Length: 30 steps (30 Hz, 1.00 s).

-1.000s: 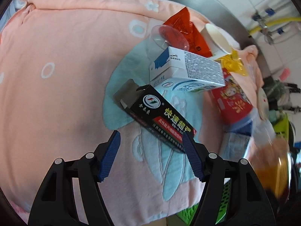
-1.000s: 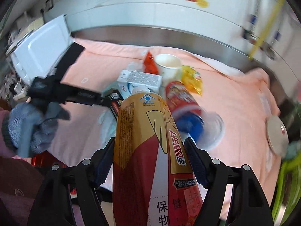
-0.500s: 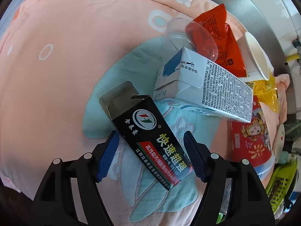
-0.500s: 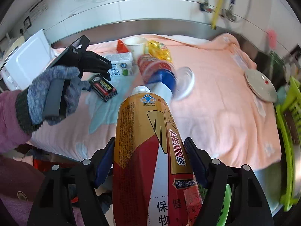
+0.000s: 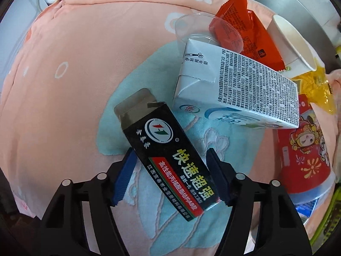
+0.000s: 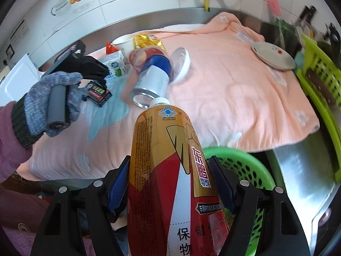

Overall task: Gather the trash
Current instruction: 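Grasp the black glue box with the left tool while the right tool lifts the bottle, then lower the bottle into the green basket and open the right tool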

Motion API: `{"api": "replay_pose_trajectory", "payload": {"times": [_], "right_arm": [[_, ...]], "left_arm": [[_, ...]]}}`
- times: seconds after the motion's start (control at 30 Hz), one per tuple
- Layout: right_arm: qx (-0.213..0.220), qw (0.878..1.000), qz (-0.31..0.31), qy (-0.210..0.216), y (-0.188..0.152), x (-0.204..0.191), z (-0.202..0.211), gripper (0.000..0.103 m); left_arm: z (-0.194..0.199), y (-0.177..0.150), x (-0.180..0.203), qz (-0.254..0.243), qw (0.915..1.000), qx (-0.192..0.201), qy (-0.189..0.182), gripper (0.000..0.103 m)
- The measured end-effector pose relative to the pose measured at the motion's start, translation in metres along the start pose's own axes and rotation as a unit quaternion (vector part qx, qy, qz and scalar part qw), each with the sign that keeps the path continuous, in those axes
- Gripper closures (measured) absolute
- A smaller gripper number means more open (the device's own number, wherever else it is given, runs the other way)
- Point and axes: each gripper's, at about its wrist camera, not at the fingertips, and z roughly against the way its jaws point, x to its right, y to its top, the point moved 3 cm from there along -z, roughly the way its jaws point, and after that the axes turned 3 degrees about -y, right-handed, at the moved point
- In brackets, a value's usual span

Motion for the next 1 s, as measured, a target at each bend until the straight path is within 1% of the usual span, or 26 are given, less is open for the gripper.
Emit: {"api": "replay_pose_trajectory", "payload": {"times": [0.07, 0.2, 0.3, 0.4, 0.53, 0.6, 0.7, 0.73, 0.77, 0.8, 0.83, 0.87, 0.9, 0.93, 1.0], "right_arm": [[0.002, 1.0, -0.016, -0.002, -0.005, 0.005, -0.002, 0.033], [0.003, 0.998, -0.057, -0.017, -0.017, 0.013, -0.007, 0.033], [0.005, 0.994, -0.102, -0.025, -0.028, 0.022, -0.011, 0.033], [0.008, 0.989, -0.141, -0.04, -0.039, 0.032, -0.012, 0.033], [0.009, 0.974, -0.214, -0.075, -0.06, 0.053, -0.013, 0.033], [0.011, 0.966, -0.244, -0.09, -0.069, 0.062, -0.013, 0.033], [0.004, 0.95, -0.289, -0.116, -0.085, 0.078, -0.017, 0.033], [0.0, 0.945, -0.304, -0.122, -0.09, 0.083, -0.021, 0.033], [-0.005, 0.94, -0.315, -0.129, -0.094, 0.086, -0.024, 0.033], [-0.012, 0.934, -0.33, -0.138, -0.099, 0.091, -0.029, 0.033], [-0.018, 0.93, -0.337, -0.143, -0.101, 0.093, -0.033, 0.033], [-0.025, 0.926, -0.345, -0.151, -0.105, 0.096, -0.04, 0.033], [-0.03, 0.924, -0.348, -0.154, -0.108, 0.097, -0.045, 0.033], [-0.04, 0.922, -0.351, -0.157, -0.112, 0.099, -0.055, 0.033], [-0.061, 0.917, -0.358, -0.163, -0.119, 0.104, -0.071, 0.033]], "left_arm": [[0.003, -0.006, -0.004, -0.014, 0.9998, -0.001, -0.011, 0.046], [0.011, -0.018, -0.003, -0.054, 0.9979, -0.001, -0.036, 0.049], [0.021, -0.027, -0.003, -0.098, 0.9934, 0.004, -0.06, 0.051], [0.033, -0.038, -0.004, -0.147, 0.9853, 0.005, -0.087, 0.053], [0.047, -0.053, -0.006, -0.218, 0.9692, 0.006, -0.115, 0.055], [0.048, -0.052, -0.01, -0.232, 0.9651, 0.006, -0.12, 0.055], [0.048, -0.052, -0.019, -0.255, 0.9571, -0.007, -0.137, 0.055], [0.051, -0.056, -0.018, -0.27, 0.9522, -0.007, -0.143, 0.055], [0.052, -0.057, -0.026, -0.278, 0.9496, -0.006, -0.146, 0.055], [0.056, -0.061, -0.026, -0.291, 0.9444, -0.004, -0.153, 0.055], [0.052, -0.05, -0.037, -0.301, 0.9405, -0.004, -0.158, 0.055], [0.06, -0.053, -0.059, -0.308, 0.9369, -0.002, -0.165, 0.055], [0.066, -0.051, -0.065, -0.316, 0.9331, -0.001, -0.172, 0.055], [0.072, -0.054, -0.064, -0.329, 0.9266, -0.001, -0.182, 0.055], [0.082, -0.056, -0.068, -0.342, 0.9204, 0.002, -0.191, 0.055]]}}
